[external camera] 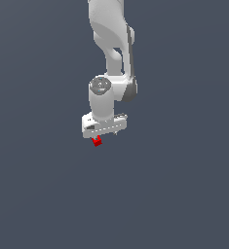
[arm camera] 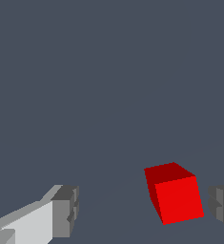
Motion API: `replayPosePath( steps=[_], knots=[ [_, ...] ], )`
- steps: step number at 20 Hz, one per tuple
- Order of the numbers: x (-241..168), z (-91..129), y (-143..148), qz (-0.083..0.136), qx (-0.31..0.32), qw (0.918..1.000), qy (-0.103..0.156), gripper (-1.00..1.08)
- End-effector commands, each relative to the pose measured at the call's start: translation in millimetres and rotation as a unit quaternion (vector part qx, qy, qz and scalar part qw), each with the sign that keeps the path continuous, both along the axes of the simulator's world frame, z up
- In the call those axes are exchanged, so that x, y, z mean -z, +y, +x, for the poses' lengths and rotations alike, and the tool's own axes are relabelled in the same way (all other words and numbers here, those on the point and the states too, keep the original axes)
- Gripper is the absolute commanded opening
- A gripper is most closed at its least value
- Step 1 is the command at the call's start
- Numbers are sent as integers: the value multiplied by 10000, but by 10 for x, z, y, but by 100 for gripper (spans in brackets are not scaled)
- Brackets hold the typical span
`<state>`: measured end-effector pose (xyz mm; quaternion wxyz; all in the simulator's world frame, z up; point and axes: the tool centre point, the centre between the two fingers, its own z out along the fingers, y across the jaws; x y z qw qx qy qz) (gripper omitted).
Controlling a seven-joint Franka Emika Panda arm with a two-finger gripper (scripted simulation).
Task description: Pick up the red cube and move it to a goal position.
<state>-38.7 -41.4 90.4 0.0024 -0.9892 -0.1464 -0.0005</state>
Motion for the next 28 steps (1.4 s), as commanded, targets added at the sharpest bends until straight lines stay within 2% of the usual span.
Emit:
replayPosePath(
  steps=[1,11,20,21,28],
  knots=[
    [160,-54,-111,-3,-242,9997,-1,100],
    [599,-147,-432,-16,-890,9960,-2,100],
    [705,-148,-516,-23,-1045,9945,-2,100],
    [705,-148,-516,-23,-1045,9945,-2,-100],
    [705,-148,-516,-23,-1045,9945,-2,-100]
  ],
)
